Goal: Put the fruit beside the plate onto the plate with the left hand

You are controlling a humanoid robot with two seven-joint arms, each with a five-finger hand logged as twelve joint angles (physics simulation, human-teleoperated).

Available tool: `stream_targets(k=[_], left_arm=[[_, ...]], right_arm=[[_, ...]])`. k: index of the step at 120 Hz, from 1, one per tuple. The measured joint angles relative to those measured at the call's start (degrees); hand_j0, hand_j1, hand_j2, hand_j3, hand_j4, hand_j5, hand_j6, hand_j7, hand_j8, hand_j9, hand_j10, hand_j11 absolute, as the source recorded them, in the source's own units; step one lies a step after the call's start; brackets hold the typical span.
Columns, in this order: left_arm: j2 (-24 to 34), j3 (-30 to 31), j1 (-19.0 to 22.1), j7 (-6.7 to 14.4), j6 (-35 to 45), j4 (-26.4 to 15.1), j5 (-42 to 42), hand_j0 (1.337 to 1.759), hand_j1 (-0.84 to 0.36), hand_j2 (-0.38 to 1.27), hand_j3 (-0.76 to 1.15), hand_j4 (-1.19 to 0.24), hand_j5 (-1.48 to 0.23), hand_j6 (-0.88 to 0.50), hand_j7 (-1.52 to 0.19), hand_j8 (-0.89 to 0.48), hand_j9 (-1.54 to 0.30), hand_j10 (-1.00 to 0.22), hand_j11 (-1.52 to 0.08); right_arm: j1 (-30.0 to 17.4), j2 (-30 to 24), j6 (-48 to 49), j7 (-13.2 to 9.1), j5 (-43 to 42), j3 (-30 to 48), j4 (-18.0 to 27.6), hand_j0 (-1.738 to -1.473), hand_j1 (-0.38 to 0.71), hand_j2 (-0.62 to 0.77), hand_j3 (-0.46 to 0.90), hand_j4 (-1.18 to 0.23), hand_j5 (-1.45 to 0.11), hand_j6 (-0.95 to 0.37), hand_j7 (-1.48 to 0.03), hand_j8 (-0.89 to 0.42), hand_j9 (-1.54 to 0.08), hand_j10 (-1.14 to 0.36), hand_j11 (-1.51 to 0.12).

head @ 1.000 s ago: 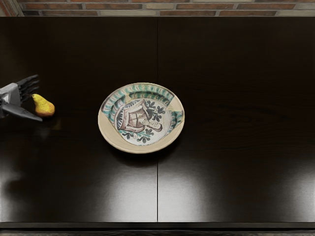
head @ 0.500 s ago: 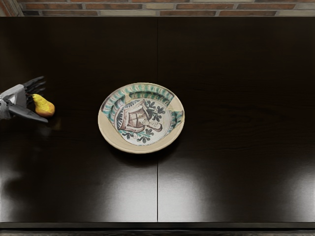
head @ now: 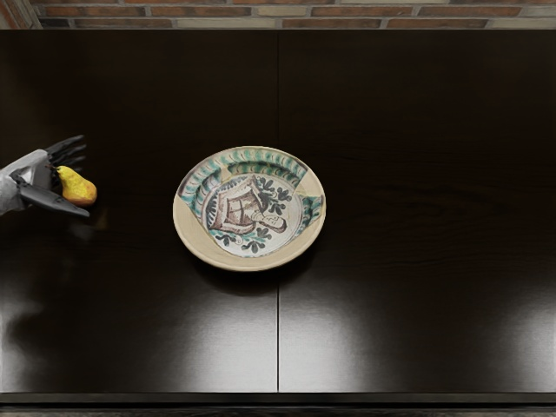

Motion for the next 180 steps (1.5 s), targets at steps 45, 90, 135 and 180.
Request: stream_targets(k=[45,90,135,180], left_arm=[[0.1,0.0,0.1,-0.3,0.0,-0.2,0.2,1.658,0.15,0.04,0.0,-0.17,-0.22,-0.17,-0.22,-0.17,-0.22,-0.17,-0.22],[0.1,0.0,0.3,-0.4,0.0,-0.4,0.3,1.658,-0.02,0.07,0.0,-0.31,-0.4,-0.31,-0.4,-0.31,-0.4,-0.31,-0.4],[0.2,0.0,0.3,-0.6,0.0,-0.5,0.4,1.658,-0.23,0.1,0.0,-0.49,-0.63,-0.49,-0.63,-0.49,-0.63,-0.48,-0.63],[0.2,-0.1,0.5,-0.8,-0.1,-0.6,0.4,1.658,-0.41,0.13,0.0,-0.63,-0.83,-0.63,-0.83,-0.63,-0.83,-0.5,-0.83]], right_arm=[[0.0,0.0,0.0,0.0,0.0,0.0,0.0,-1.658,-0.32,0.0,0.0,-0.02,-0.03,-0.02,-0.03,-0.02,-0.03,-0.02,-0.03],[0.0,0.0,0.0,0.0,0.0,0.0,0.0,-1.658,-0.32,0.0,0.0,-0.02,-0.03,-0.02,-0.03,-0.02,-0.03,-0.02,-0.03],[0.0,0.0,0.0,0.0,0.0,0.0,0.0,-1.658,-0.32,0.0,0.0,-0.02,-0.03,-0.02,-0.03,-0.02,-0.03,-0.02,-0.03],[0.0,0.0,0.0,0.0,0.0,0.0,0.0,-1.658,-0.32,0.0,0.0,-0.02,-0.03,-0.02,-0.03,-0.02,-0.03,-0.02,-0.03]])
